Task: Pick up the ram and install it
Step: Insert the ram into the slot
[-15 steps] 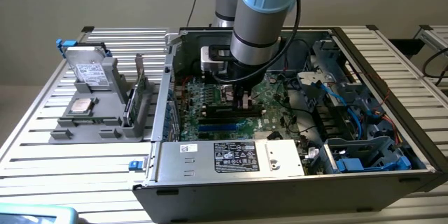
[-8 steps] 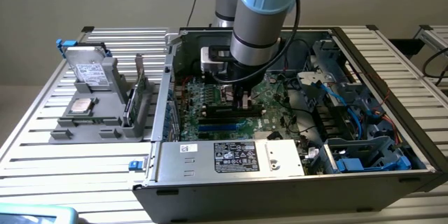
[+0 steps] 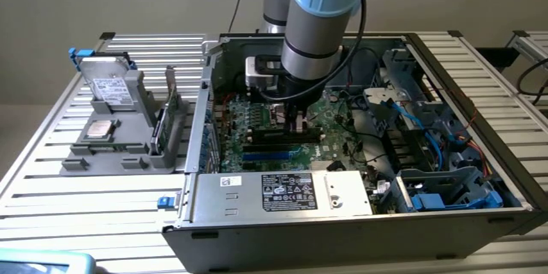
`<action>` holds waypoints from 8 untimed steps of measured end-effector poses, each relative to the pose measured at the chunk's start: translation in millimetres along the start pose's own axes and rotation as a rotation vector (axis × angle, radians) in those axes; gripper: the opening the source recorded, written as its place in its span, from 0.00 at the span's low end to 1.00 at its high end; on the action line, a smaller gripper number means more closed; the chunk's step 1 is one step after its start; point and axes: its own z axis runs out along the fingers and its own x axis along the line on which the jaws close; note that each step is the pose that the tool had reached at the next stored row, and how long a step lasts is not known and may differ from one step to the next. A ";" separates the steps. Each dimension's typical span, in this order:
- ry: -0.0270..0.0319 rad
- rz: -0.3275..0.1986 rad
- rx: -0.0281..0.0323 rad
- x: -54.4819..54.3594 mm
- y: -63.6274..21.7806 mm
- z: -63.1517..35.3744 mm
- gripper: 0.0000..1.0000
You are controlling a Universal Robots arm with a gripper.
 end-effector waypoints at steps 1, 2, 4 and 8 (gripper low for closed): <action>-0.0002 0.002 0.0003 0.0 0.3 0.1 0.14; -0.0006 0.005 0.0008 0.1 0.8 0.3 0.14; -0.0022 0.012 0.0024 0.1 1.5 0.9 0.14; -0.0055 0.027 0.0045 0.3 1.8 2.1 0.14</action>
